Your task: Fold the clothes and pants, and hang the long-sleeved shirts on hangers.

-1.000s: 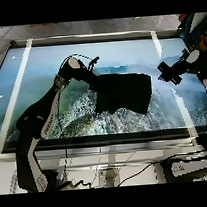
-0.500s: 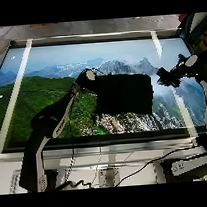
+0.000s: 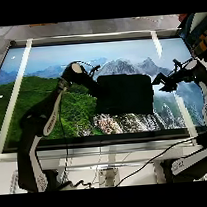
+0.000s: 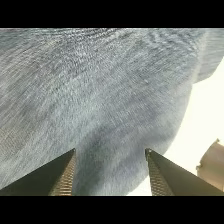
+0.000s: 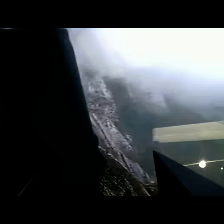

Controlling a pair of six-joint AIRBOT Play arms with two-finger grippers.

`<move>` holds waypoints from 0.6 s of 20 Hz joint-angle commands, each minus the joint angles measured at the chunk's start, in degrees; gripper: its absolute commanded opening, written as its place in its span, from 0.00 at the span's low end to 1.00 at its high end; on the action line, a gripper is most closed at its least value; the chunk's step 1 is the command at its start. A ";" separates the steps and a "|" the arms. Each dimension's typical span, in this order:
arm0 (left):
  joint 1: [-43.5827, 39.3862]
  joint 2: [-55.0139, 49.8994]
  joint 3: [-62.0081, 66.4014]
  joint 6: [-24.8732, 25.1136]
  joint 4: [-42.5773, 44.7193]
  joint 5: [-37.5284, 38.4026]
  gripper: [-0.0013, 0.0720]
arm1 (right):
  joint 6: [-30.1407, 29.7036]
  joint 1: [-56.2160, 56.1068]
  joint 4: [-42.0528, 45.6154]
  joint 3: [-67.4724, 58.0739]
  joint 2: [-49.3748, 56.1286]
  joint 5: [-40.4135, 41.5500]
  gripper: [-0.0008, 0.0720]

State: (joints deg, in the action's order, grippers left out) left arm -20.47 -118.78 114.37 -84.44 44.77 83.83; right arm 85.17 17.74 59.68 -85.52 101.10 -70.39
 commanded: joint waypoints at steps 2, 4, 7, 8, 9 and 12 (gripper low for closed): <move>4.68 3.41 0.07 2.03 -1.42 0.48 0.67 | -15.93 2.38 -13.38 -0.04 3.85 -6.03 0.99; 6.21 4.13 0.07 3.19 -3.52 0.46 0.67 | -16.31 2.36 -14.12 -0.07 5.33 -5.81 0.88; 7.78 4.39 0.07 4.11 -5.01 0.46 0.67 | -18.10 1.42 -16.81 -0.07 7.19 -6.54 0.56; 8.20 4.37 0.07 4.44 -4.98 0.44 0.67 | -18.62 0.90 -17.20 -0.02 7.56 -6.47 0.56; 8.57 4.37 0.07 4.63 -5.01 0.44 0.67 | -18.62 0.37 -17.33 -0.02 8.02 -6.40 0.56; 9.03 4.37 0.07 5.05 -5.01 0.44 0.67 | -18.38 -0.96 -17.46 -0.02 8.17 -3.10 0.78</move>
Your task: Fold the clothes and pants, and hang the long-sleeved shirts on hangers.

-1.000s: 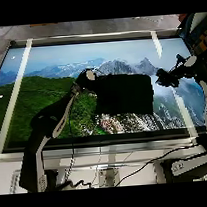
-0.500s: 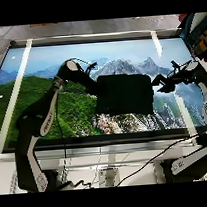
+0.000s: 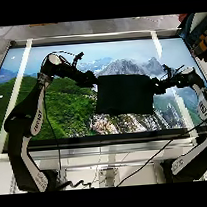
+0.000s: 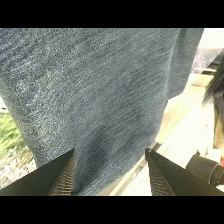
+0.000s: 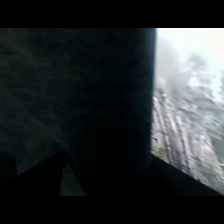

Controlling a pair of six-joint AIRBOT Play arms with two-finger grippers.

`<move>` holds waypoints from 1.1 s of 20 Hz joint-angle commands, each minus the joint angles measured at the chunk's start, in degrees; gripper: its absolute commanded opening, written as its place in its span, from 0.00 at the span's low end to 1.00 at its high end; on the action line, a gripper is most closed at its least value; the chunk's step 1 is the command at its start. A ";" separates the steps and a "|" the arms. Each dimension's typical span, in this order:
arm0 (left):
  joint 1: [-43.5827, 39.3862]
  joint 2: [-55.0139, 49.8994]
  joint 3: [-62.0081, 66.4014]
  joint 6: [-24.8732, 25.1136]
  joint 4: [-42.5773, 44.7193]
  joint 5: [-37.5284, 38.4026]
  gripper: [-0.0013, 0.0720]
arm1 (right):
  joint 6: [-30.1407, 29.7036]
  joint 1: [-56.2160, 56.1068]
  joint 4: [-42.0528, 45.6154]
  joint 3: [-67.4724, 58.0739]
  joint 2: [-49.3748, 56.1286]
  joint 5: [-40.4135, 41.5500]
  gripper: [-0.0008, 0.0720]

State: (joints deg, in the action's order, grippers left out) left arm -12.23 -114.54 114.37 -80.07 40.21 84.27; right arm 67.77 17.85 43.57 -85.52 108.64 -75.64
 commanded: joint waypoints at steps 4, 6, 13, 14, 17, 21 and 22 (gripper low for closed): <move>0.79 0.13 0.07 0.85 -0.46 0.11 0.67 | -0.98 -1.16 -1.77 -0.33 0.63 3.17 0.78; 0.79 0.13 0.07 0.85 -0.46 0.70 0.67 | -0.98 -1.16 -1.77 -0.63 0.63 3.17 0.78; 0.83 0.13 0.07 0.85 -0.44 1.33 0.67 | -1.49 -1.16 4.39 -0.61 0.63 2.14 0.87; 0.83 0.13 0.07 0.85 -0.44 1.33 0.67 | -1.51 -1.16 7.08 -0.61 0.63 2.64 1.00; 0.83 0.13 0.07 0.85 -0.42 1.53 0.67 | -4.33 -0.85 7.65 -0.61 0.63 2.60 1.00; 0.83 0.13 0.07 0.85 -0.42 1.53 0.67 | -5.55 -0.98 6.86 -0.61 0.70 3.52 1.00; 0.83 0.13 0.07 0.87 -0.42 1.51 0.67 | -5.55 -0.98 5.33 -0.59 0.98 3.19 1.00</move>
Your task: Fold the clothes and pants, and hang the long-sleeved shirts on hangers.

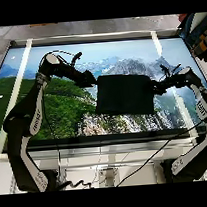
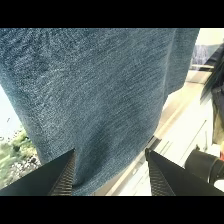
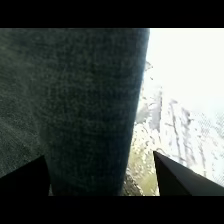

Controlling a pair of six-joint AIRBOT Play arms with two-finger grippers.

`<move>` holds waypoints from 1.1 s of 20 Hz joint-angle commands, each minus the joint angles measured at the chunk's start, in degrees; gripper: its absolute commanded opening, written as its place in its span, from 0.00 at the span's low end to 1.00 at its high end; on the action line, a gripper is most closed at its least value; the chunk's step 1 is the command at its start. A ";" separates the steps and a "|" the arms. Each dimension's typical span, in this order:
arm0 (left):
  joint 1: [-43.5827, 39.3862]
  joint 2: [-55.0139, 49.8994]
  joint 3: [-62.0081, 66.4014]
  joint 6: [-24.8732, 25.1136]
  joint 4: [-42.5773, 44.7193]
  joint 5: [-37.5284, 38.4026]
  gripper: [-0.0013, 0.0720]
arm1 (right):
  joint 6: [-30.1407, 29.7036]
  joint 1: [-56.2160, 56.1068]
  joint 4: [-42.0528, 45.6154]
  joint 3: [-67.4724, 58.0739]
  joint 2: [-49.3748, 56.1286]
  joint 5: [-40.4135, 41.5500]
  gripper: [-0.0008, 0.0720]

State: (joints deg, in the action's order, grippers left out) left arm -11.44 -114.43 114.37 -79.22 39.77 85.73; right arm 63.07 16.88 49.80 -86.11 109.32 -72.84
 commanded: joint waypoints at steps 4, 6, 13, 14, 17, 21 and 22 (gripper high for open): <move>0.04 0.02 0.07 0.02 0.00 0.11 0.67 | -0.79 -1.18 -8.00 0.00 4.55 -4.87 1.00; 0.07 0.02 0.07 0.04 0.02 0.48 0.67 | -0.90 -2.75 -10.25 -0.02 6.27 -6.43 1.00; 0.07 0.02 0.07 0.04 0.00 0.52 0.67 | 3.50 -8.50 -12.41 -0.02 6.27 -2.19 0.52; 0.07 0.02 0.07 0.04 0.00 0.52 0.67 | 3.63 -8.85 -12.46 -0.02 6.29 -2.08 0.35; 0.07 0.02 0.07 0.04 0.00 0.52 0.67 | 5.42 -9.07 -12.52 -0.02 6.27 -1.70 0.04; 0.17 0.02 0.07 0.22 0.02 0.50 0.67 | 8.37 -8.28 -12.44 -0.02 4.24 -3.32 0.03; 0.24 0.02 0.07 0.28 0.02 0.48 0.67 | 9.84 -7.82 -11.93 -0.02 2.36 -2.21 0.03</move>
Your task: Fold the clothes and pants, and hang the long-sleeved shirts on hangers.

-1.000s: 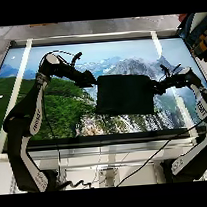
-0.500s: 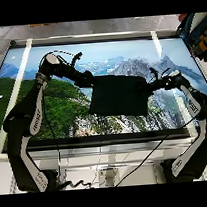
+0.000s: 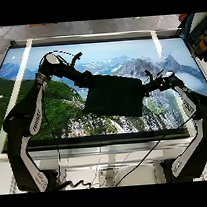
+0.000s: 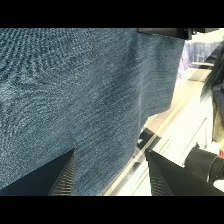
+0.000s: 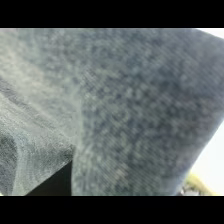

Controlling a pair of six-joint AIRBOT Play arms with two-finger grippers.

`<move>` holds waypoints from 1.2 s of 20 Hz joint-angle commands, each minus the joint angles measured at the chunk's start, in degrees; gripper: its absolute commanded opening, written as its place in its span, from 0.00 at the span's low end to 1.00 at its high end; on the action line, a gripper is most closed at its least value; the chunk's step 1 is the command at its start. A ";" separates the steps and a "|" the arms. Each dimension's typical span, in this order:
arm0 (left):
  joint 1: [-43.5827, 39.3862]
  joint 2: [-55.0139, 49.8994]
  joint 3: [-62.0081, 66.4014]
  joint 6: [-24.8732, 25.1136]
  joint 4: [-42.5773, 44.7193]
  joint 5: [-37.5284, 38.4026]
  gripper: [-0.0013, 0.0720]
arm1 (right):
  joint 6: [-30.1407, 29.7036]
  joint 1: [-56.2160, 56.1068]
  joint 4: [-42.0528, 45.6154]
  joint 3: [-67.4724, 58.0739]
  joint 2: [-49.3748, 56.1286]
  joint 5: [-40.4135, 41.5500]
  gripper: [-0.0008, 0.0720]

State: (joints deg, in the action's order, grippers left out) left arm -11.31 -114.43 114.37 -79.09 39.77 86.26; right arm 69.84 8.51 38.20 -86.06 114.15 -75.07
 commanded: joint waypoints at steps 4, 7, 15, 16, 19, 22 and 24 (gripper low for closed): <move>0.11 0.02 0.07 1.49 0.02 -0.04 0.67 | 17.16 3.87 15.30 -0.07 -15.08 7.52 0.03; 0.11 0.02 0.07 2.05 0.02 -0.04 0.67 | 26.23 9.05 27.10 -0.04 -22.77 2.51 0.03; 0.09 -0.09 0.07 2.71 0.07 0.15 0.67 | 34.49 28.02 51.06 3.80 -44.54 -15.78 0.03; 0.09 -0.09 0.07 2.71 0.07 0.15 0.67 | 34.14 32.33 52.37 5.14 -47.63 -16.28 0.03; 0.11 -0.15 0.07 3.02 0.24 -0.48 0.67 | 31.91 47.19 54.25 7.78 -54.84 -18.25 0.03; -0.02 -0.20 0.07 3.80 0.20 -1.57 0.67 | 26.49 62.93 58.82 8.74 -59.71 -17.03 0.03; 0.00 -0.22 0.07 4.24 0.15 -1.64 0.67 | 27.34 73.59 57.37 8.76 -61.24 -15.85 0.03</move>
State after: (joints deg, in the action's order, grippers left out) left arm -11.27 -114.63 114.37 -75.57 39.94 85.32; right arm 98.74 67.99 93.69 -78.00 56.71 -91.64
